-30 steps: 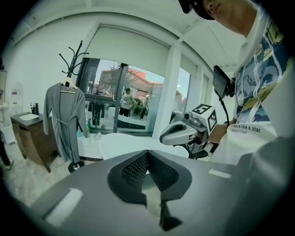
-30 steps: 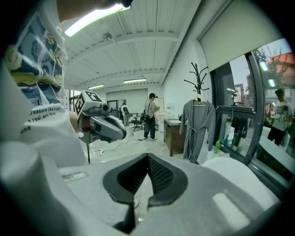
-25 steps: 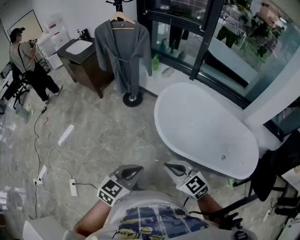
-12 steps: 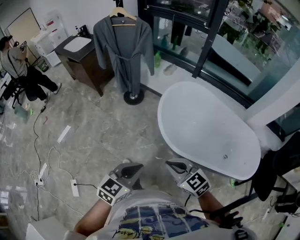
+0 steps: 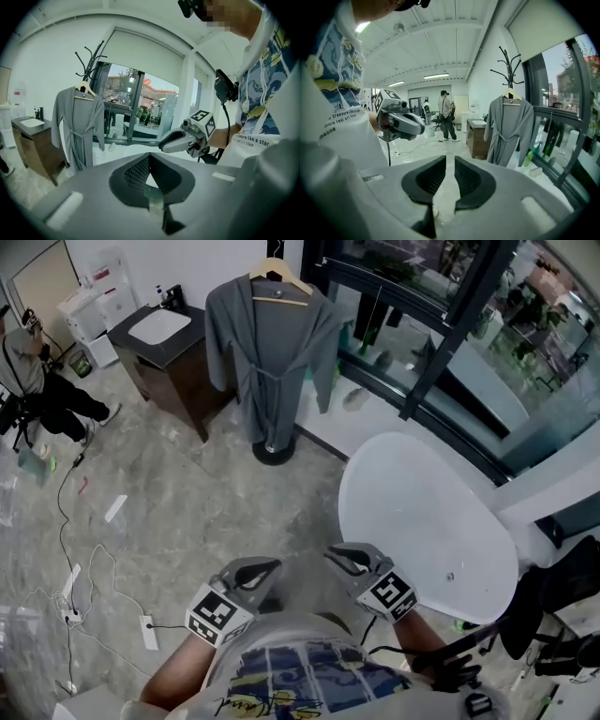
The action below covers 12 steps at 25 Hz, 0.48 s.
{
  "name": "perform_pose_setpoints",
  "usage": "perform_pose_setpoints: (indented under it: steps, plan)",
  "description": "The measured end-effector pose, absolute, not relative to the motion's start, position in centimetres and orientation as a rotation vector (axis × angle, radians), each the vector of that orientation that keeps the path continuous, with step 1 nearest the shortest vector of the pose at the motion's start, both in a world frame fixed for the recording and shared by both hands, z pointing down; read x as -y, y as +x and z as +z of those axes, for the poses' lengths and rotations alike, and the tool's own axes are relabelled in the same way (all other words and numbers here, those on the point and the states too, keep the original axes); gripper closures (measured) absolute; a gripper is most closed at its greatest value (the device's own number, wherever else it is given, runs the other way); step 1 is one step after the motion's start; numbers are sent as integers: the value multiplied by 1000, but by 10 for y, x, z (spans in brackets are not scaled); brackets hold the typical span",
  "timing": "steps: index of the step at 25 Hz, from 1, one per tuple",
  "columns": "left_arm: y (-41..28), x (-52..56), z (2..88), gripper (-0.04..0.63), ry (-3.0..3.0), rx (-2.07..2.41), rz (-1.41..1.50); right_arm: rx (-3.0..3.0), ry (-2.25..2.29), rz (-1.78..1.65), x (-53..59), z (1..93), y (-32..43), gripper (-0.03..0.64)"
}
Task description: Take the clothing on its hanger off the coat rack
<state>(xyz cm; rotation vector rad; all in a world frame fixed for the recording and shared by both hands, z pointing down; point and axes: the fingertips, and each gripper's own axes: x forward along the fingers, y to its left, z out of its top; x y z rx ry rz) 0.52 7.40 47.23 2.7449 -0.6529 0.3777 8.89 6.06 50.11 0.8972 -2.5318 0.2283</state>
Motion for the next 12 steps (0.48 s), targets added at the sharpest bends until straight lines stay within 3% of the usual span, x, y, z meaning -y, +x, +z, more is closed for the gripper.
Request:
perform_pose_setpoints:
  steps: [6, 12]
  plan:
    - [-50, -3, 463, 594, 2753, 735, 383, 2534, 846, 123, 45, 478, 50, 538]
    - [-79, 57, 464, 594, 2682, 883, 317, 2471, 834, -6, 170, 462, 66, 512]
